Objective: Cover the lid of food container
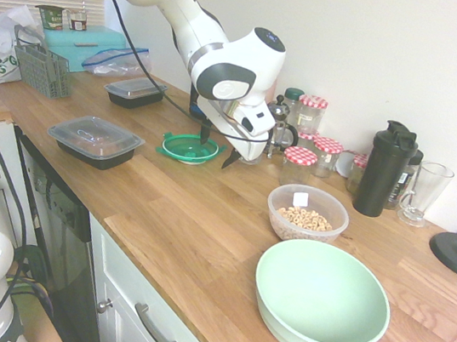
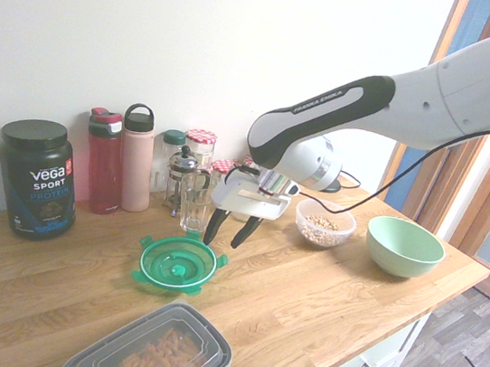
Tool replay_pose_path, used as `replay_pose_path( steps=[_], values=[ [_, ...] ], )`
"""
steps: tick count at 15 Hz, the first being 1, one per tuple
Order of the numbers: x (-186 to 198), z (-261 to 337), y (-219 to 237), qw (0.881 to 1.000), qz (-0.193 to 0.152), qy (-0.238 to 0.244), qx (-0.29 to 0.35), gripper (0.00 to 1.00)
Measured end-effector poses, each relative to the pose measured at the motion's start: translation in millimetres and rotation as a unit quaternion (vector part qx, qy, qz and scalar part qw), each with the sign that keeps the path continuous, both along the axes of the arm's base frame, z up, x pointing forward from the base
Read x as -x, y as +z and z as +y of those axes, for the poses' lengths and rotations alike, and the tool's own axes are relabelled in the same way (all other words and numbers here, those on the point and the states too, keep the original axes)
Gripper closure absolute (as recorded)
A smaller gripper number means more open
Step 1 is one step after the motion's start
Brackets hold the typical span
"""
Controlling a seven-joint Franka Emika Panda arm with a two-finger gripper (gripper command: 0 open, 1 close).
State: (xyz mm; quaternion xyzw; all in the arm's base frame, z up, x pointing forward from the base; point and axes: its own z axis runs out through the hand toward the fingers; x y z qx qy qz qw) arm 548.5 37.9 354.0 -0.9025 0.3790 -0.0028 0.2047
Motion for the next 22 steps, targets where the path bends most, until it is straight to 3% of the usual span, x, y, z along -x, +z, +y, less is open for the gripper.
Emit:
replay_pose_path(
  steps=[7,11,12,22],
  values=[
    [-19.8,5.6,-25.7,0.998,0.011,-0.023,-0.063,0.0],
    [-14.2,13.5,-35.2,0.991,0.011,0.005,-0.133,0.0],
    [-12.3,15.4,-37.7,0.989,0.017,0.011,-0.147,1.0],
    [-6.1,-4.4,-45.3,0.986,0.032,0.008,-0.162,1.0]
  ],
)
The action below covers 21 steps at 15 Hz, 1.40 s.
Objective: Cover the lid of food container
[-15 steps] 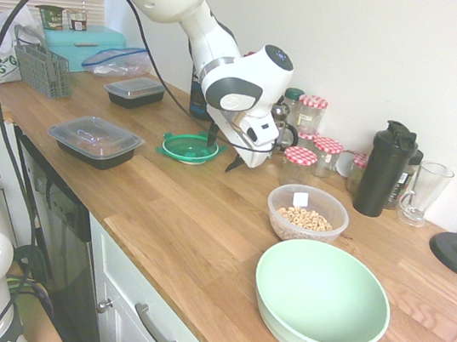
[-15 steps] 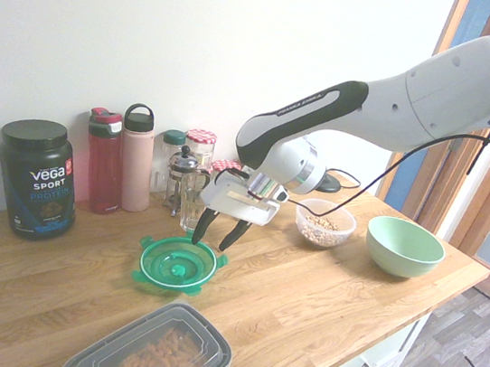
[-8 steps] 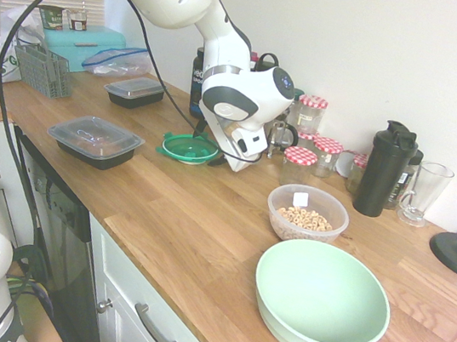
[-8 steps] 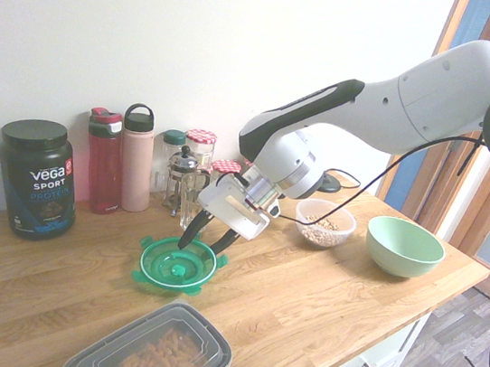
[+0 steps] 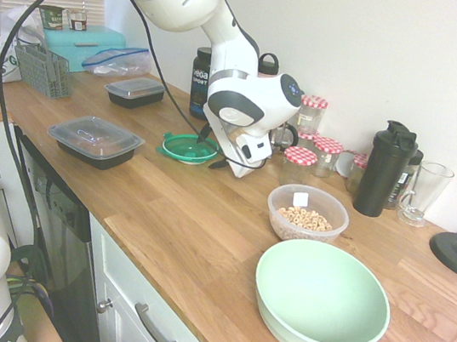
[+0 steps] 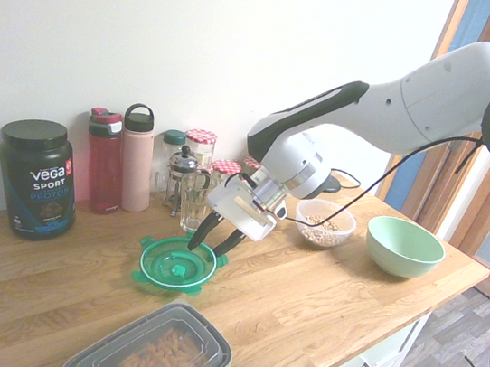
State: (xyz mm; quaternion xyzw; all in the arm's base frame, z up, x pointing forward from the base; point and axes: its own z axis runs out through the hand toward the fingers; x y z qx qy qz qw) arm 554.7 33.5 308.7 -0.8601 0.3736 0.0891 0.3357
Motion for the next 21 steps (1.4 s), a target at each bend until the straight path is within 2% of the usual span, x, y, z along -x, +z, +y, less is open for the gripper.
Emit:
replay_pose_path(
  steps=[16,18,21],
  values=[
    [2.4,7.6,-8.3,1.0,0.005,0.013,-0.005,1.0],
    [3.8,3.1,13.6,1.0,0.0,0.027,0.016,1.0],
    [17.7,-11.5,94.0,0.992,-0.016,0.041,0.119,1.0]
  ],
)
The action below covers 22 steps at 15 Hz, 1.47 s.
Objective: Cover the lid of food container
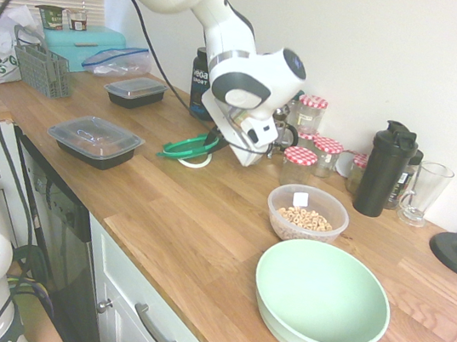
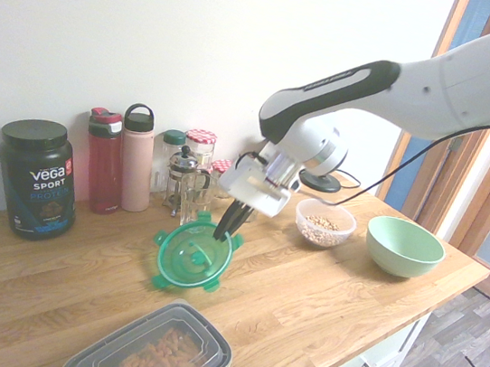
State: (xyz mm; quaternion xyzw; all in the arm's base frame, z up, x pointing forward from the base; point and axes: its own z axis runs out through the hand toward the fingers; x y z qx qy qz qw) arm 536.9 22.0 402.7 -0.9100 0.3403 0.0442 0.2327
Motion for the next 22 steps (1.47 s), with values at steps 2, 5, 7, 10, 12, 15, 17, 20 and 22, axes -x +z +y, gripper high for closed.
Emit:
replay_pose_path(
  steps=[2,5,7,10,12,15,17,20,22],
  values=[
    [26.1,-5.7,49.9,0.997,-0.001,0.003,0.079,1.0],
    [68.5,-3.5,125.5,0.981,-0.009,0.006,0.194,1.0],
    [81.7,6.0,173.5,0.964,-0.024,0.01,0.264,1.0],
    [72.4,29.8,208.0,0.929,-0.048,0.019,0.365,1.0],
    [63.3,40.7,200.5,0.901,-0.052,0.024,0.431,1.0],
    [53.1,34.9,192.3,0.849,-0.044,0.02,0.526,1.0],
    [44.1,25.0,185.1,0.809,-0.038,0.014,0.586,1.0],
    [35.5,13.1,161.0,0.747,-0.019,0.006,0.665,1.0],
    [38.9,4.9,145.3,0.7,-0.006,0.003,0.714,1.0]
  ],
)
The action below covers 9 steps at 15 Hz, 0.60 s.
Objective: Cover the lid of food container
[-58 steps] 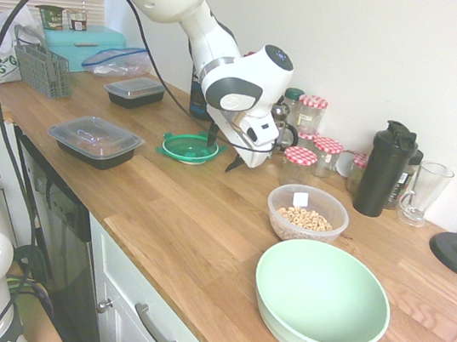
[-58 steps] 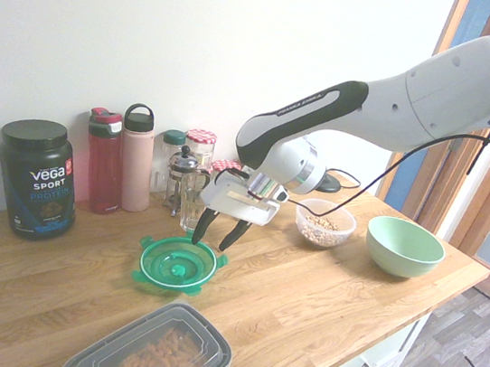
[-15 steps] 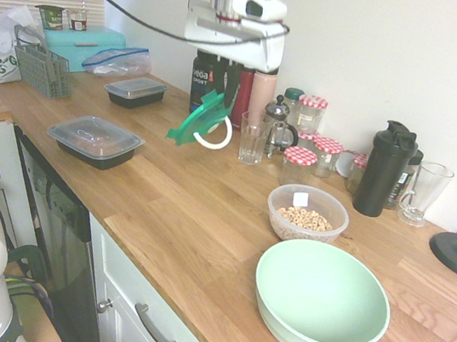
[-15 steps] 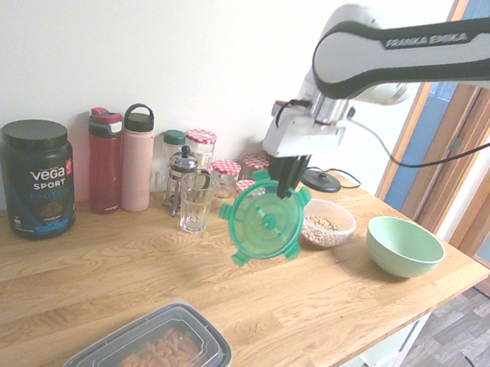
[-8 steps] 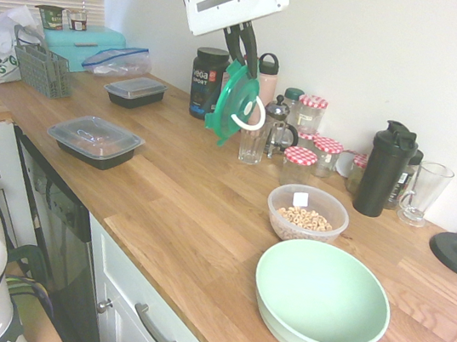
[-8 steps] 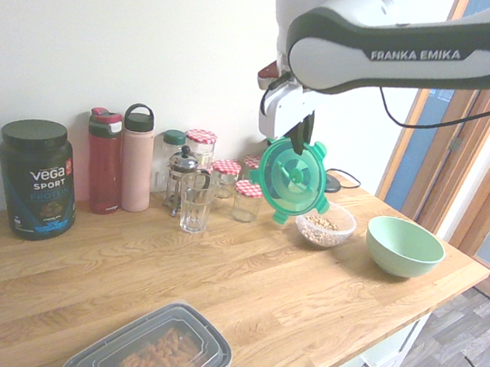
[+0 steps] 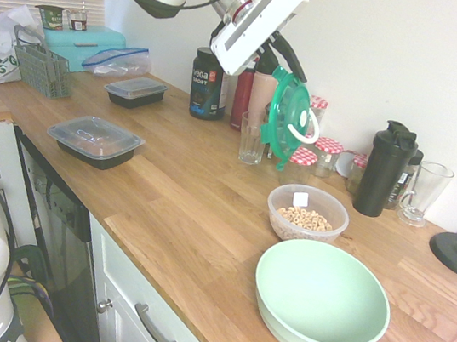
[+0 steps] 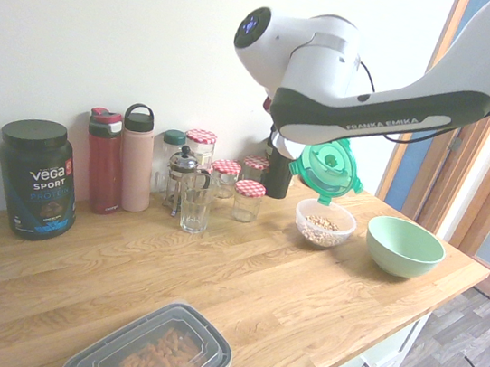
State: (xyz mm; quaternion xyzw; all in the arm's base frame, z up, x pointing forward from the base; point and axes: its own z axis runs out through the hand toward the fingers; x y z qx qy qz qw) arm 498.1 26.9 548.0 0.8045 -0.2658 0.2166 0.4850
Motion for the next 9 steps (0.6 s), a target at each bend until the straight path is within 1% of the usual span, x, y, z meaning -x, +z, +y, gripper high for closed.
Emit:
replay_pose_path(
  steps=[1,3,6,8,9],
  values=[
    [2.1,-4.9,-6.5,0.999,0.003,-0.006,0.034,1.0],
    [4.6,-19.3,-13.9,0.995,0.009,-0.021,0.101,1.0],
    [3.3,-40.2,-14.2,0.979,0.016,-0.048,0.195,1.0],
    [-6.9,-47.9,-32.6,0.969,0.01,-0.036,0.245,1.0],
    [-13.2,-53.3,-48.3,0.967,0.007,-0.033,0.251,1.0]
  ],
)
